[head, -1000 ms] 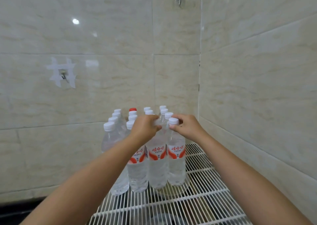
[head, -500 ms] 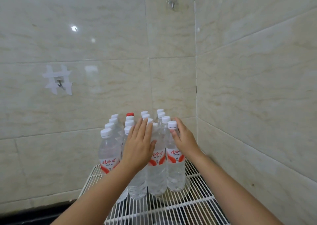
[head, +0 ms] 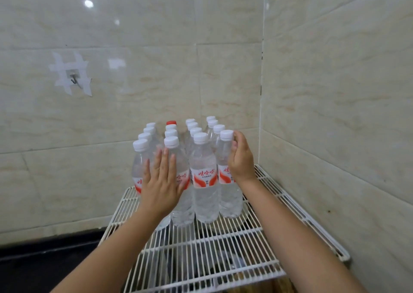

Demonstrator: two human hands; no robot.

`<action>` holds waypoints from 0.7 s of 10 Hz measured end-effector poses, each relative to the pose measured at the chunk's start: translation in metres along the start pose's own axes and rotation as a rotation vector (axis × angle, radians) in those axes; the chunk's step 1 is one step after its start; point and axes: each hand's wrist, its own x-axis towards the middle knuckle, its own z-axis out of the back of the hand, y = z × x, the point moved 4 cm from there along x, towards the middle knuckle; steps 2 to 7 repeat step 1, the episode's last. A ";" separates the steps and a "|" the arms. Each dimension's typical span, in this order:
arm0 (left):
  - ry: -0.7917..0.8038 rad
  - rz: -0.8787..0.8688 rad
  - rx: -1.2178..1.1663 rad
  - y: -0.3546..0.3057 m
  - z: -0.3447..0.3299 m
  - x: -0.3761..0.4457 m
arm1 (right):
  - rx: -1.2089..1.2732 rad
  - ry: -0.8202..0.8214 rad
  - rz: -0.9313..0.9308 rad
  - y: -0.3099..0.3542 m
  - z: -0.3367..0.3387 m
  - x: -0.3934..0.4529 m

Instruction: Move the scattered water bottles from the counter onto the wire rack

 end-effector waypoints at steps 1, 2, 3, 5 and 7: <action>-0.051 -0.030 -0.024 -0.001 -0.004 -0.003 | -0.077 0.013 0.010 -0.001 0.003 -0.005; -0.051 -0.030 -0.024 -0.001 -0.004 -0.003 | -0.077 0.013 0.010 -0.001 0.003 -0.005; -0.051 -0.030 -0.024 -0.001 -0.004 -0.003 | -0.077 0.013 0.010 -0.001 0.003 -0.005; -0.051 -0.030 -0.024 -0.001 -0.004 -0.003 | -0.077 0.013 0.010 -0.001 0.003 -0.005; -0.051 -0.030 -0.024 -0.001 -0.004 -0.003 | -0.077 0.013 0.010 -0.001 0.003 -0.005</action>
